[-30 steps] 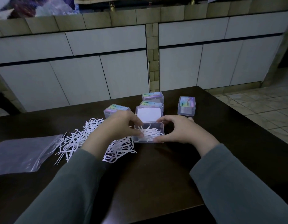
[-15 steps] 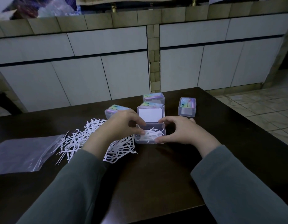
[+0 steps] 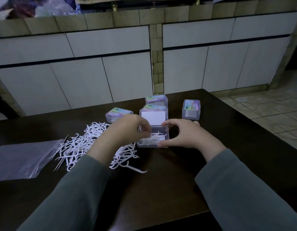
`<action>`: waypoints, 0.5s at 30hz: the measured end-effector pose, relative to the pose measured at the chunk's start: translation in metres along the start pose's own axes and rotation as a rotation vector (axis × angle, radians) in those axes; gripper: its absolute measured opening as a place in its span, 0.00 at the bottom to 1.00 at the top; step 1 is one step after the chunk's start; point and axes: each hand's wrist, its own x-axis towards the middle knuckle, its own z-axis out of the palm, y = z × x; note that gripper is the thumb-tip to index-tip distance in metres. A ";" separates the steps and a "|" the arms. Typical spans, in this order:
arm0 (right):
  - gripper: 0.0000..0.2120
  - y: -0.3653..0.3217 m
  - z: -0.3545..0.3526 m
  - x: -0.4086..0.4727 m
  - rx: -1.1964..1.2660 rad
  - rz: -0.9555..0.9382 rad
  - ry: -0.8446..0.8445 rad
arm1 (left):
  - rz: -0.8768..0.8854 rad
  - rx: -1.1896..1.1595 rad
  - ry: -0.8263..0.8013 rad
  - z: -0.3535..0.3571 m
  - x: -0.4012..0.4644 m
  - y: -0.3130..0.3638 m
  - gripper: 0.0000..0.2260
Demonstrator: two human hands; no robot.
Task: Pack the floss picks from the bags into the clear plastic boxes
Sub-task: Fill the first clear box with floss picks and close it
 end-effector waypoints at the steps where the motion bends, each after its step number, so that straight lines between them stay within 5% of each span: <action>1: 0.36 0.000 0.000 0.000 -0.001 0.000 -0.001 | 0.006 -0.003 -0.038 0.002 0.000 0.001 0.05; 15: 0.36 0.000 0.001 0.000 -0.009 0.000 0.001 | 0.011 -0.092 -0.039 0.006 0.003 0.004 0.06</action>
